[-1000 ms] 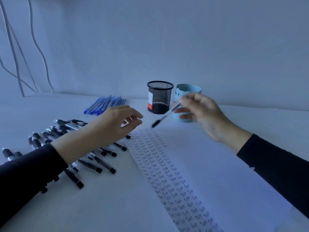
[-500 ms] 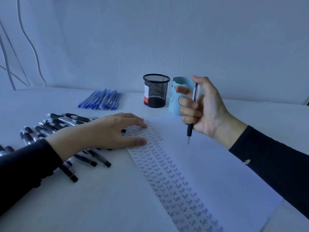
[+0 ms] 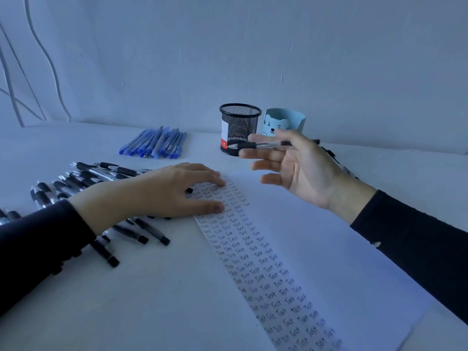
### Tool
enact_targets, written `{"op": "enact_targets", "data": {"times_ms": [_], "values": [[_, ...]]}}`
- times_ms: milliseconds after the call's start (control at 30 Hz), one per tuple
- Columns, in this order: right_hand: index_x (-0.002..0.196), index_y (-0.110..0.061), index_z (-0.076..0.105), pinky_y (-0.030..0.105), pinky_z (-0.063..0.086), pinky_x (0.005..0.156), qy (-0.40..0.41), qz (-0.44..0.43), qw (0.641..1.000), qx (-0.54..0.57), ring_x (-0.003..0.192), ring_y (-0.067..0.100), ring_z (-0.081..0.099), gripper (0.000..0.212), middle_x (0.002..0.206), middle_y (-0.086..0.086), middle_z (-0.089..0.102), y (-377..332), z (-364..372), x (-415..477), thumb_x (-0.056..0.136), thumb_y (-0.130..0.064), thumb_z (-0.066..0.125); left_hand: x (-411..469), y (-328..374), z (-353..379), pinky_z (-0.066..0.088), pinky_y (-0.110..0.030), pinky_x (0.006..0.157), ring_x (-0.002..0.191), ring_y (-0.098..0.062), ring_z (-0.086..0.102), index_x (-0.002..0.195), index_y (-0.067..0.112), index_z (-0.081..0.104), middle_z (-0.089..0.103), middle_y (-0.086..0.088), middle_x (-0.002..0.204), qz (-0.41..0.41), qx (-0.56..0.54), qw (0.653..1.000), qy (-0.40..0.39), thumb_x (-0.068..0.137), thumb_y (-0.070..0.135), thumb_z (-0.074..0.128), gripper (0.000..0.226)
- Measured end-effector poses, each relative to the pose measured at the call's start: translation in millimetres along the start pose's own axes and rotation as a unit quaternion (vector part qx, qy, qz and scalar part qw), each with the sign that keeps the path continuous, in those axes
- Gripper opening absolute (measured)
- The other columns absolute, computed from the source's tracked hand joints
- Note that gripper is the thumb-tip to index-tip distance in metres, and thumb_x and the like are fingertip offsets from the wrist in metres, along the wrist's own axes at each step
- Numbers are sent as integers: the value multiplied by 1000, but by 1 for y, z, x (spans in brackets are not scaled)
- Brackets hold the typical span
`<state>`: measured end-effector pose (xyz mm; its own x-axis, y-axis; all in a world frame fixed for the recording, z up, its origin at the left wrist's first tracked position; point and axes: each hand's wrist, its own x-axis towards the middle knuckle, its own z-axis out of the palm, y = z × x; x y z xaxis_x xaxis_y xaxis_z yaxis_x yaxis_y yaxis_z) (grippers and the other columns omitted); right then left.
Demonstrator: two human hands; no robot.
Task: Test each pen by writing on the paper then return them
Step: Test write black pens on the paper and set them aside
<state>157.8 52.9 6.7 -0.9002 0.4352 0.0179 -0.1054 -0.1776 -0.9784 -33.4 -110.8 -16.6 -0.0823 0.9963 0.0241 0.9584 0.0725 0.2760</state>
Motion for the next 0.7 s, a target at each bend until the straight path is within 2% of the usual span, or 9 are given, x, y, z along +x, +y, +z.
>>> {"op": "enact_targets", "data": {"times_ms": [33,67,133,200,333,400,467,533,700], "values": [[123,-6,61,27,56,60,-12,6,1000,-5,78,17,68,36,105,14,73,2,0,0,101,-26,42,0,0,0,26,-17,104,128,9,35,133,53,44,35,32,144,-1,1,1000,0,76,77,48,63],[118,-7,63,26,56,64,-12,4,1000,-27,80,16,68,29,105,13,73,4,1,-1,97,-20,48,0,0,0,26,-18,104,129,9,35,134,52,44,35,32,144,-1,1,1000,-1,76,77,48,63],[92,-11,64,21,47,54,18,-15,995,-93,63,13,59,4,81,8,70,10,3,0,90,-12,61,-1,0,0,27,-19,105,129,8,35,134,52,44,35,32,144,0,-1,1000,-2,75,78,48,64],[77,-14,56,21,34,48,52,-28,987,-147,52,12,44,17,63,4,57,15,3,0,88,-6,66,-1,1,0,28,-21,107,130,7,35,133,52,45,36,31,144,-1,-5,1000,1,75,78,48,64],[83,-12,67,23,41,55,18,-24,959,-281,58,11,51,7,68,3,67,18,6,-2,90,-15,66,0,2,0,29,-22,107,130,6,36,133,51,45,36,30,144,0,-1,1000,0,75,77,48,64],[68,-17,64,21,37,51,23,-37,941,-336,54,9,47,21,61,-1,64,21,8,-4,84,-26,74,0,1,0,29,-21,106,130,6,36,133,51,46,36,30,144,2,-4,1000,2,74,78,47,64],[55,-18,53,18,36,48,51,-60,931,-357,49,8,45,38,54,-2,58,26,10,-3,81,-32,77,0,0,0,30,-23,107,129,6,36,132,51,46,36,30,144,4,-6,1000,4,74,78,47,64],[51,-16,48,18,40,49,82,-79,926,-361,49,9,49,45,53,0,59,31,13,-4,86,-27,73,0,0,1,30,-23,107,129,6,36,132,51,46,36,30,144,3,-4,1000,4,74,78,47,64],[59,-1,50,19,37,44,93,-85,928,-351,41,8,48,37,52,10,54,39,18,-2,88,-17,69,1,-1,1,29,-21,105,129,6,36,132,50,47,37,29,144,5,-4,1000,9,73,79,47,66]]}}
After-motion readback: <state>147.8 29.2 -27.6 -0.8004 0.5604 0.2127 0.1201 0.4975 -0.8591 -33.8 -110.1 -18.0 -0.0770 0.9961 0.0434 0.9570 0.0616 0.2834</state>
